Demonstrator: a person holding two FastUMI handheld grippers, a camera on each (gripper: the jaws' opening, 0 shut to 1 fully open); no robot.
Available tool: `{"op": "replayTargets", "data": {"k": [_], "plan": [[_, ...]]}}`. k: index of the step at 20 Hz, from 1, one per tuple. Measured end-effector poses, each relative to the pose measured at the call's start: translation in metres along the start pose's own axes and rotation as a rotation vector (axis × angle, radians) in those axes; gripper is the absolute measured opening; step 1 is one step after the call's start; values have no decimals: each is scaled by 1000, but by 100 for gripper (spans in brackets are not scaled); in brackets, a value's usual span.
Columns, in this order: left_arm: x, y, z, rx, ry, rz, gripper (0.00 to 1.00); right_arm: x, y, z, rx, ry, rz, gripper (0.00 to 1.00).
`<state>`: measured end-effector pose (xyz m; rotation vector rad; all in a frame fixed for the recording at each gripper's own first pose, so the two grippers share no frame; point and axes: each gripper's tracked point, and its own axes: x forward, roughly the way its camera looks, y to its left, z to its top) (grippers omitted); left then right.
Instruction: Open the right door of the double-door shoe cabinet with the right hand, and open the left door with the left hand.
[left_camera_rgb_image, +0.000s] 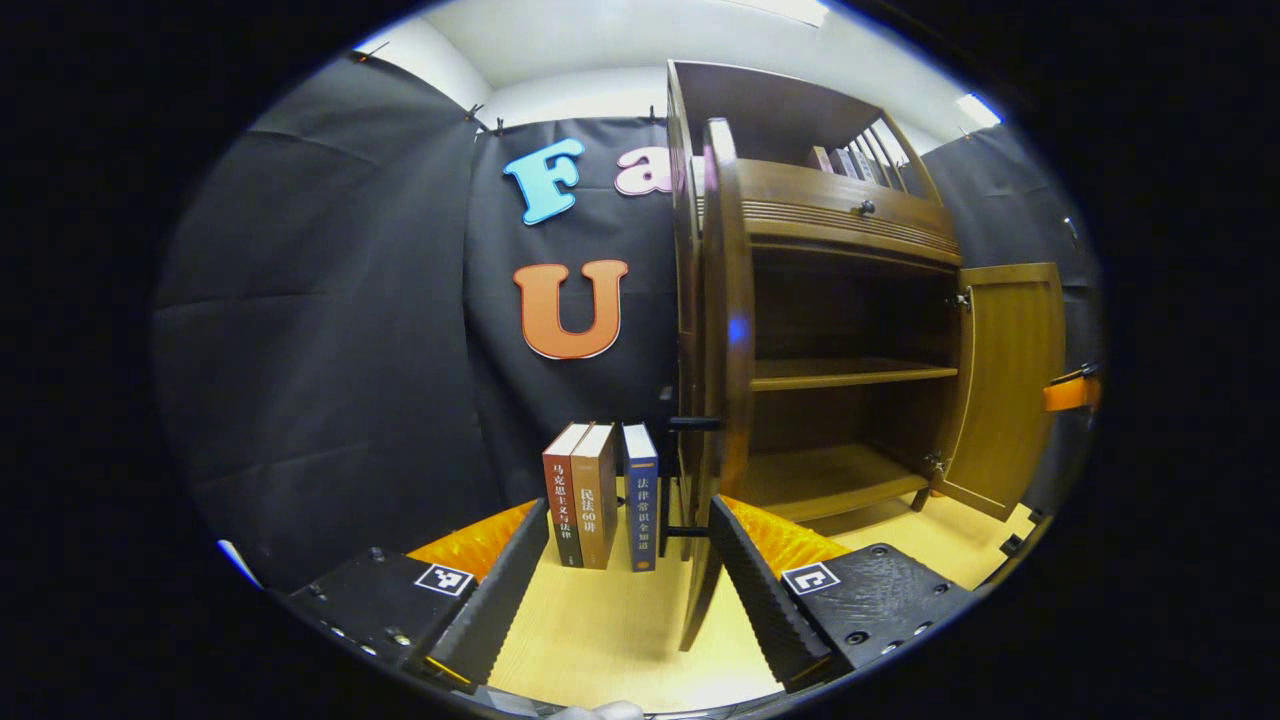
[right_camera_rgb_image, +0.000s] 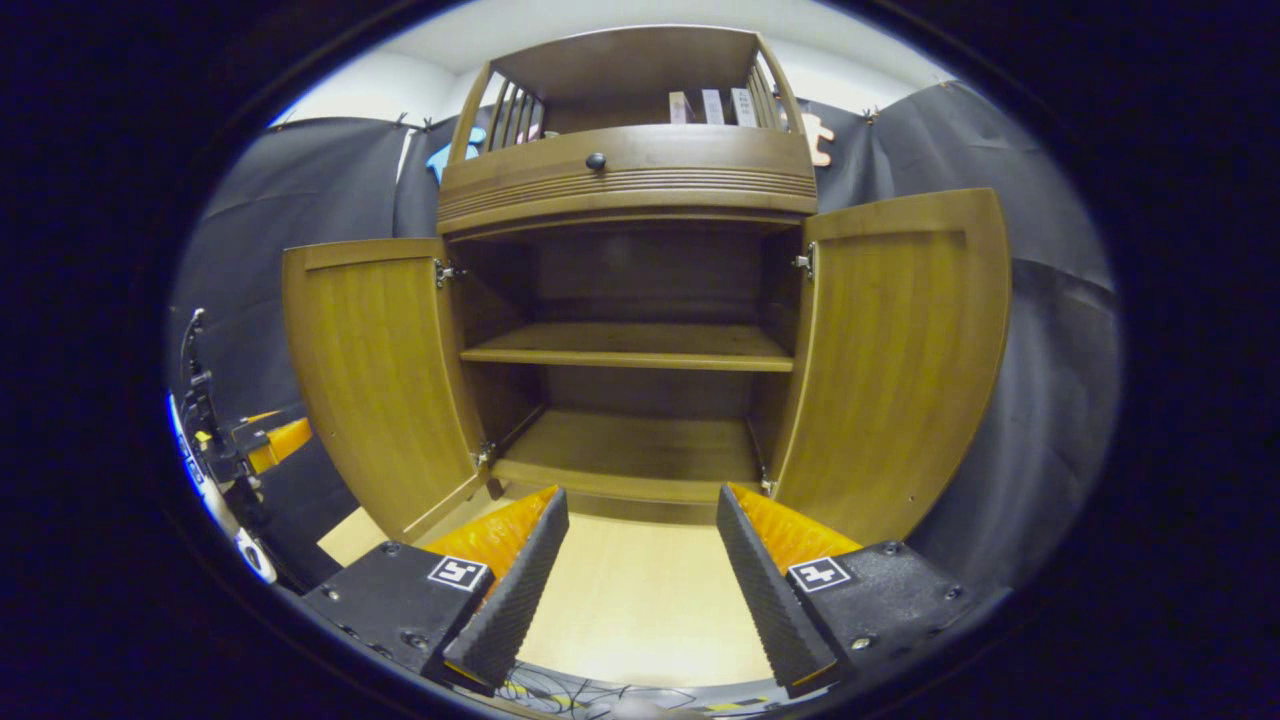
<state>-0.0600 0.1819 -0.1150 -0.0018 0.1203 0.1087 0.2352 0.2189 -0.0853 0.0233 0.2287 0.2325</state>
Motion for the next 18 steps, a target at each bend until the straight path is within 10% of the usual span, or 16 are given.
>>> {"op": "replayTargets", "data": {"k": [9,18], "plan": [[-14,-61,71,10,-75,120,96,-4,-32,17,15,-34,11,96],[-12,-170,97,-33,-59,53,100,-16,-78,32,22,-72,-4,95]]}}
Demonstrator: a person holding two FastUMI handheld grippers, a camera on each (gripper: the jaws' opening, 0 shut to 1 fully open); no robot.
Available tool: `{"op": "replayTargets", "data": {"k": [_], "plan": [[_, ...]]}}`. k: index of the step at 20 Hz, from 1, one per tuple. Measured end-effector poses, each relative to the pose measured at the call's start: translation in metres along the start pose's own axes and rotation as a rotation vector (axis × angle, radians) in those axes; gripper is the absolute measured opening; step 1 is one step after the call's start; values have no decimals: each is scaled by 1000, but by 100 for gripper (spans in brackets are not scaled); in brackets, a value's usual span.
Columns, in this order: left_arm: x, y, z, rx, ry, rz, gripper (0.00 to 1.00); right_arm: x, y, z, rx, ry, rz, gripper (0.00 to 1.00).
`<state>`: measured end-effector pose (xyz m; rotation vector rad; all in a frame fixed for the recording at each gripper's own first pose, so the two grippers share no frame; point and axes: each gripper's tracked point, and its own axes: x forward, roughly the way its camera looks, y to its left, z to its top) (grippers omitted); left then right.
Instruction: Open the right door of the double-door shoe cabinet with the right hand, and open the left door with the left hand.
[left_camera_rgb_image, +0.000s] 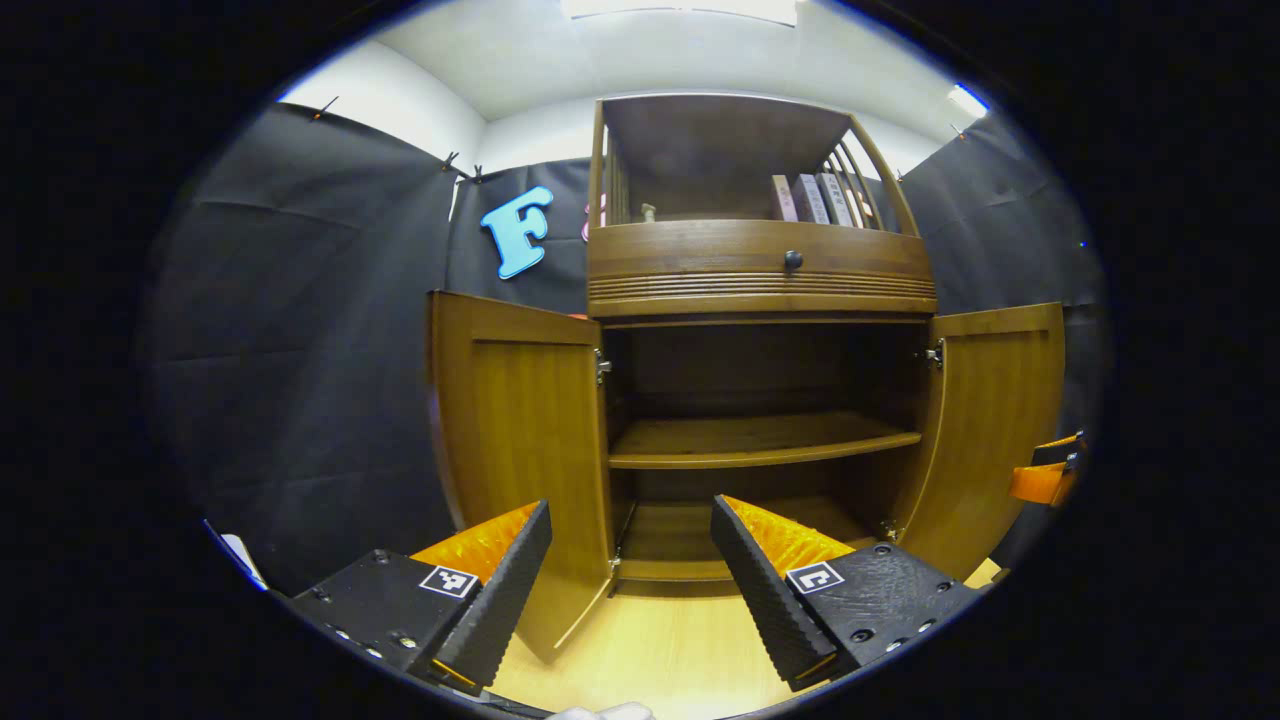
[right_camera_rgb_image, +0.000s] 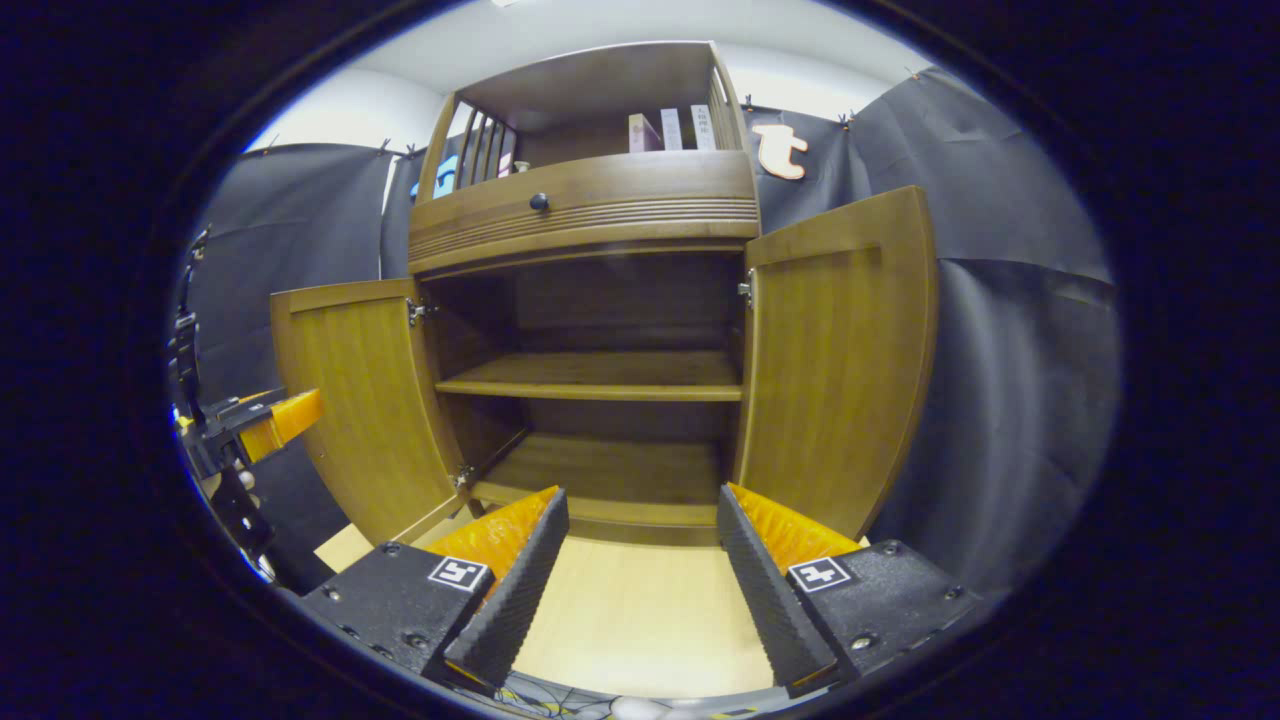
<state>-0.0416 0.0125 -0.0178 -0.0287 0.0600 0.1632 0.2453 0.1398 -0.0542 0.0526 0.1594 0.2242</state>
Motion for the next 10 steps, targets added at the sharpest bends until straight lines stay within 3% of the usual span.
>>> {"op": "replayTargets", "data": {"k": [2,4,5,7,10], "plan": [[-2,-26,2,0,1,-34,96,-2,-7,3,2,-9,-6,95],[-5,-43,1,0,7,-58,100,-4,-13,4,-1,-17,-14,95],[-7,-49,-1,3,15,-66,96,-5,-17,4,-4,-20,-20,95],[-8,-60,-2,2,22,-84,100,-6,-20,5,-1,-22,-23,95],[-7,-67,-4,6,37,-97,96,-8,-25,8,-5,-30,-32,95]]}}
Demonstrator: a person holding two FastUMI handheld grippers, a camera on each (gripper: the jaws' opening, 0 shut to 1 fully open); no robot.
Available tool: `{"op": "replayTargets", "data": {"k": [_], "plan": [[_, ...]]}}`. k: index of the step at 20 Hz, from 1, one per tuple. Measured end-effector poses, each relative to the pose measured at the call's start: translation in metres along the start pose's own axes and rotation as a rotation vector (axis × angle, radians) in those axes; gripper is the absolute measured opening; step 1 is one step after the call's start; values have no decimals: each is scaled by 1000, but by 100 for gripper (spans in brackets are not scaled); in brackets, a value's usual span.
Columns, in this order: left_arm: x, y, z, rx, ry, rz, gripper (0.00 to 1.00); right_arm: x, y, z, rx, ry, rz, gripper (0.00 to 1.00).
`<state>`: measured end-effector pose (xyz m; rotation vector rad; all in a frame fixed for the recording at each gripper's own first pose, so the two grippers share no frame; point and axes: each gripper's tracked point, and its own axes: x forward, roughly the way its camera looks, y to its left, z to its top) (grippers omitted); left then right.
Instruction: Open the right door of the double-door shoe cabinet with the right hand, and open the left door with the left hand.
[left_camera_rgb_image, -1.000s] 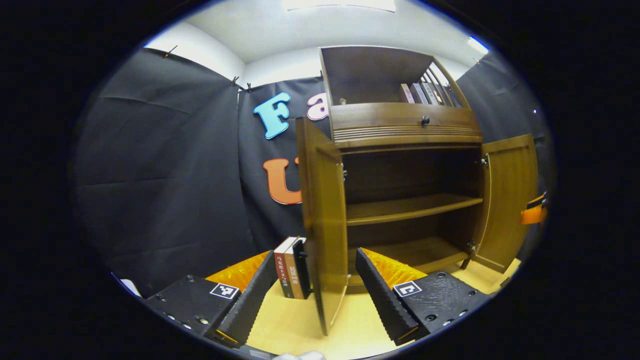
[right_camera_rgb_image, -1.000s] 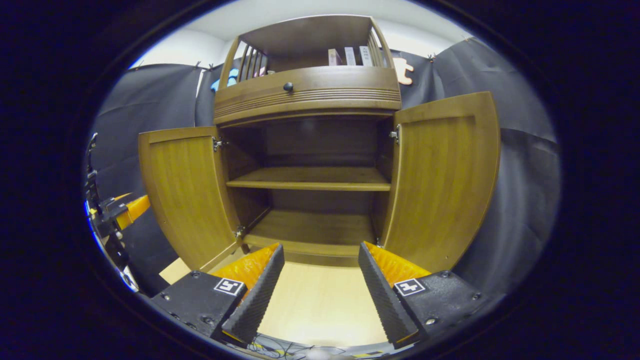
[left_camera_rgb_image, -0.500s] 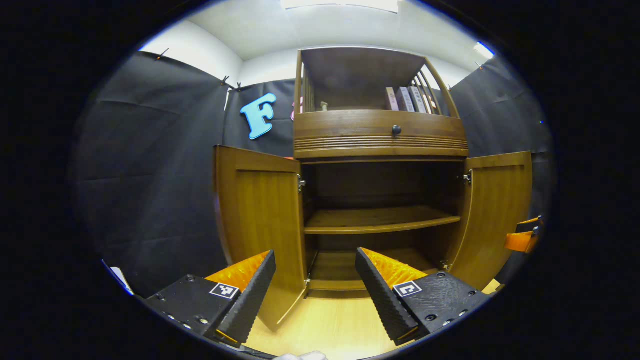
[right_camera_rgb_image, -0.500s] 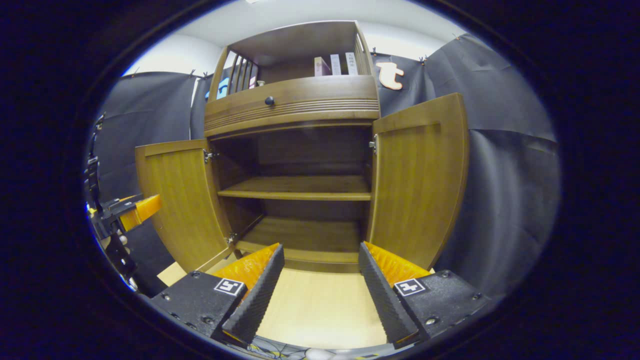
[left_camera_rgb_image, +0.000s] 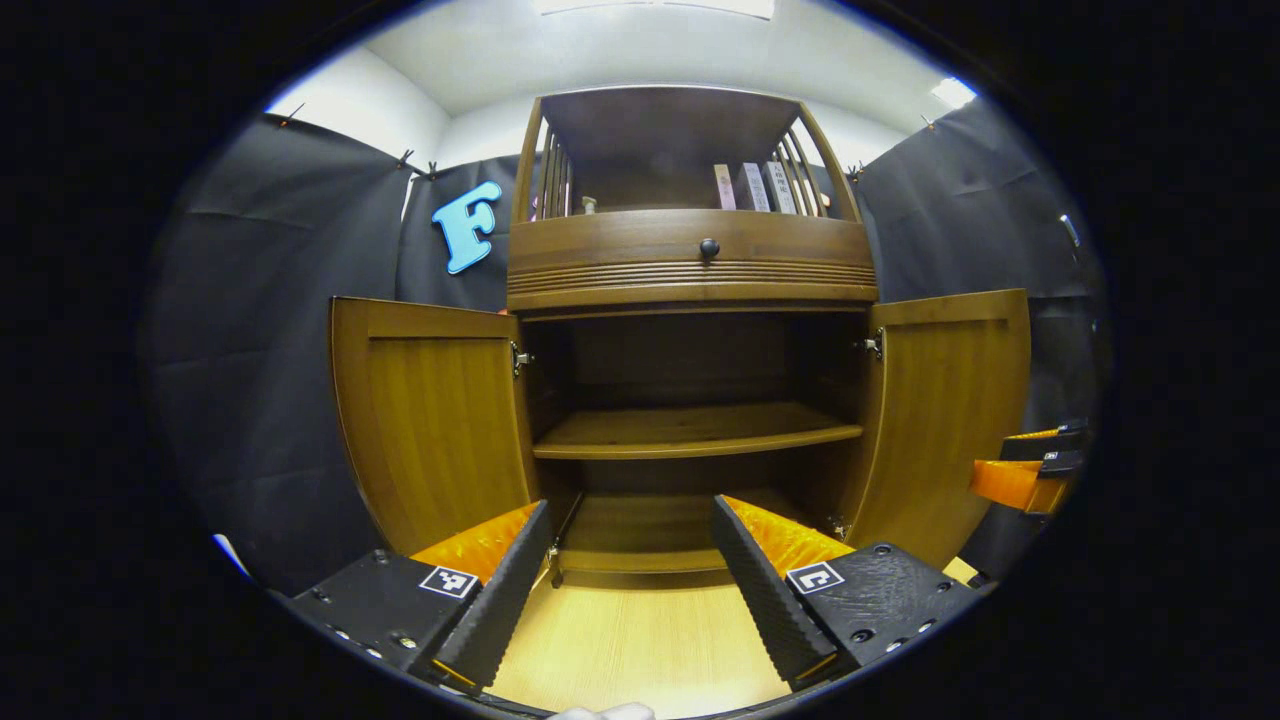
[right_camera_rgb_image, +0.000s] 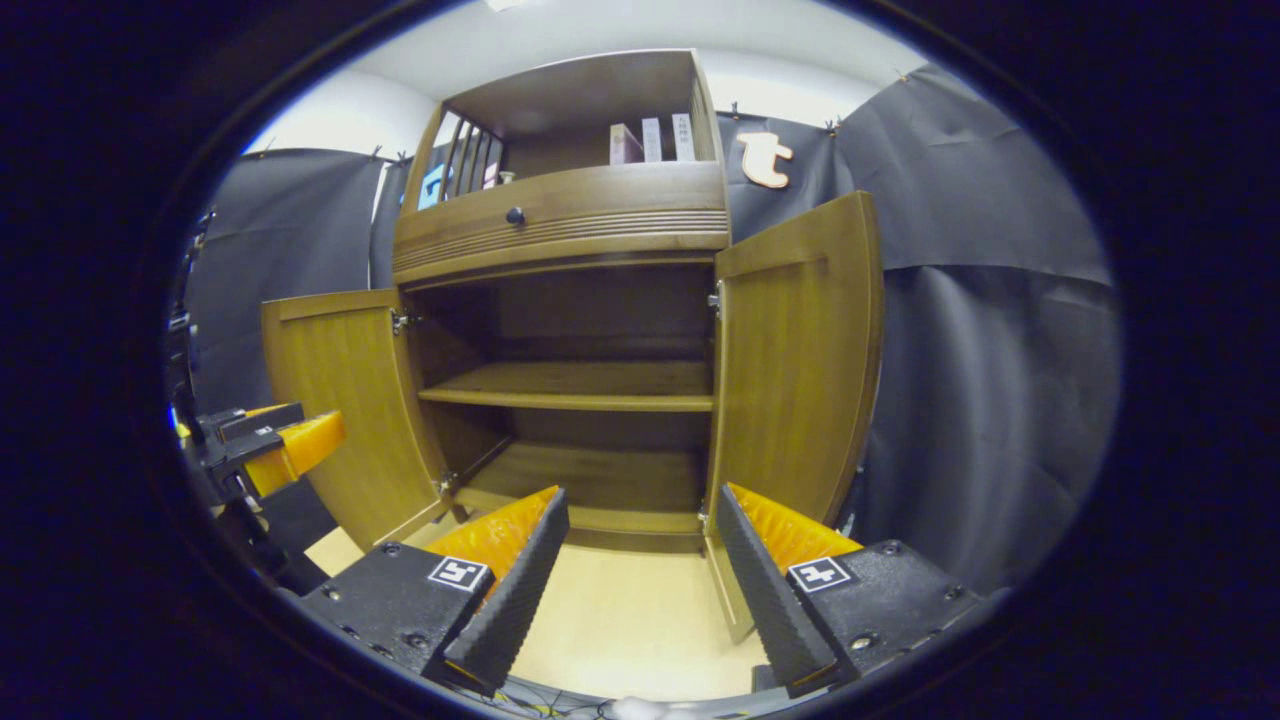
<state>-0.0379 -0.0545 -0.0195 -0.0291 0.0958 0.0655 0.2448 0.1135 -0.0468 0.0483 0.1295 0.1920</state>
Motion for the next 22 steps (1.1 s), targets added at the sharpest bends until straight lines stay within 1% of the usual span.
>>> {"op": "replayTargets", "data": {"k": [1,2,8,9,10,11,12,22], "plan": [[-1,-1,0,-1,1,-6,100,-1,-1,1,-2,-4,-2,95],[-1,-3,2,-5,0,-12,96,-1,-1,1,-5,-6,-4,95],[4,-2,8,-6,-15,-24,96,2,3,6,-14,-19,-8,95],[4,-3,8,-5,-15,-28,100,2,4,7,-16,-22,-8,95],[6,-2,7,-4,-9,-31,100,3,5,7,-19,-22,-8,95],[8,-2,7,-3,-8,-34,96,3,6,8,-21,-24,-10,95],[8,-2,8,-2,-8,-35,96,4,6,8,-23,-25,-13,95],[22,4,19,17,-32,-76,96,12,12,14,-16,-50,-50,95]]}}
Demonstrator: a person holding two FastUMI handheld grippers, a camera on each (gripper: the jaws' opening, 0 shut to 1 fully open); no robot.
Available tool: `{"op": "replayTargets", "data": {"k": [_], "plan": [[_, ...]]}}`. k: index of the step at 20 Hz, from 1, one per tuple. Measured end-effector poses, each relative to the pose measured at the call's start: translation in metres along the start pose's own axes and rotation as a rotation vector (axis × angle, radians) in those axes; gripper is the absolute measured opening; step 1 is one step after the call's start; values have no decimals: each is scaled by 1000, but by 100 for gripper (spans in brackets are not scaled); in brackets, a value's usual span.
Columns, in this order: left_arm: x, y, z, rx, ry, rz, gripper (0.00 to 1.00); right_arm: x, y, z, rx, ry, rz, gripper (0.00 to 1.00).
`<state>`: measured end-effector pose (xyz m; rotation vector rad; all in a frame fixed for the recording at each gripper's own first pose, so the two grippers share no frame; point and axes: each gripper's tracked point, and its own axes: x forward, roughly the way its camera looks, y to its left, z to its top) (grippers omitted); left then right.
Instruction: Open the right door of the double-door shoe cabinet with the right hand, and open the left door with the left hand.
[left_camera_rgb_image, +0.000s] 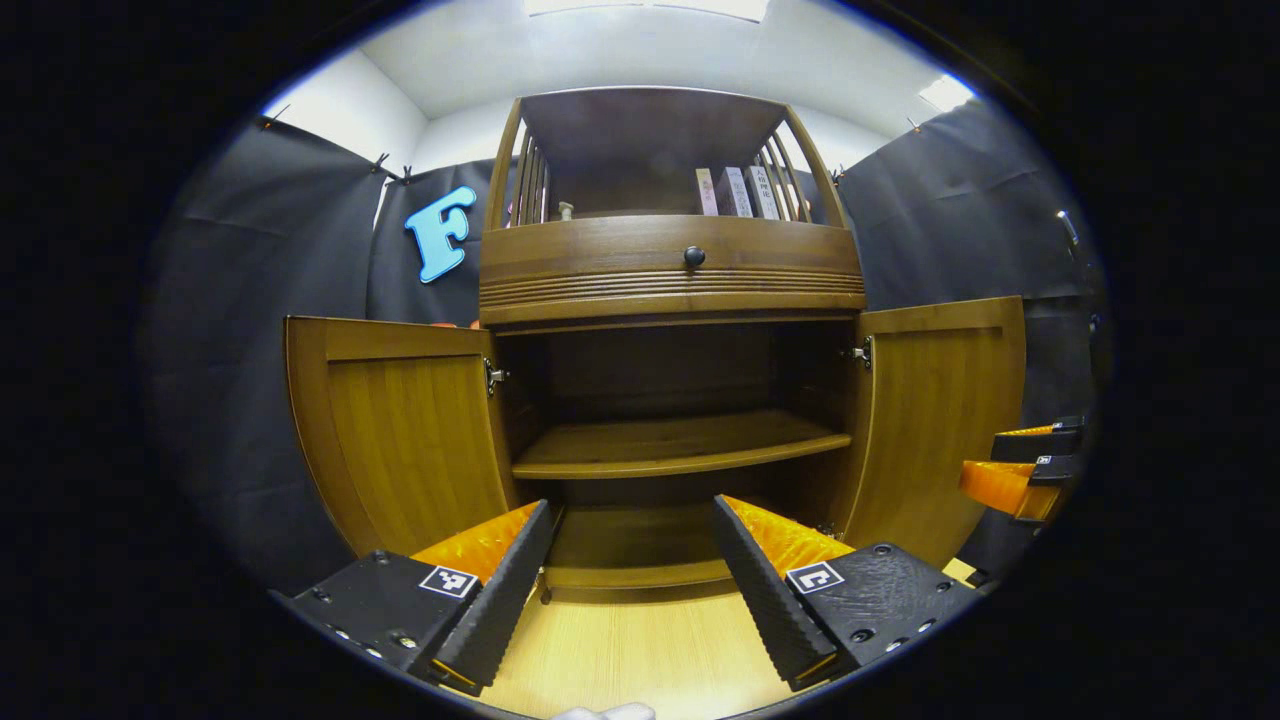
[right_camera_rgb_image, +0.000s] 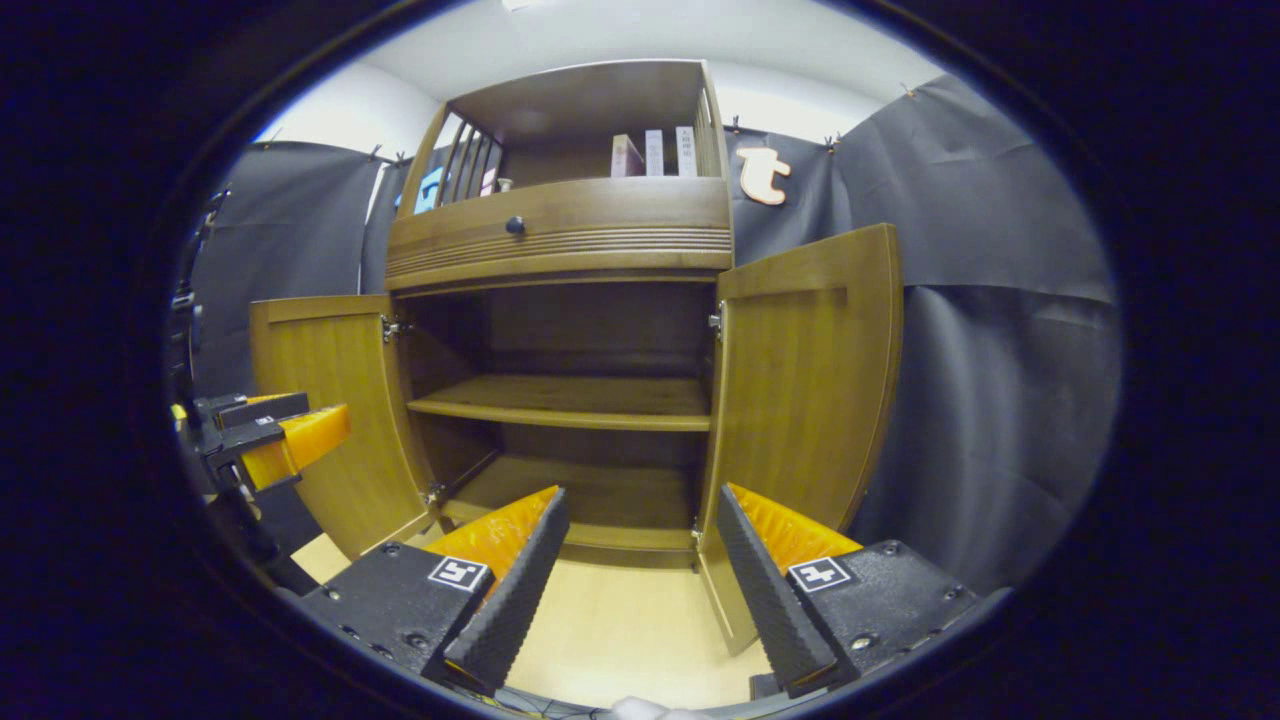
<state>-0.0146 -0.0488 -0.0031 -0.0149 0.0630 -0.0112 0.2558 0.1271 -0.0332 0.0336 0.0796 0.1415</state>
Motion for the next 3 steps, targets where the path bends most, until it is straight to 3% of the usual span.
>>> {"op": "replayTargets", "data": {"k": [3], "plan": [[2,2,4,-14,-12,-17,96,2,2,2,4,-2,-16,95]]}}
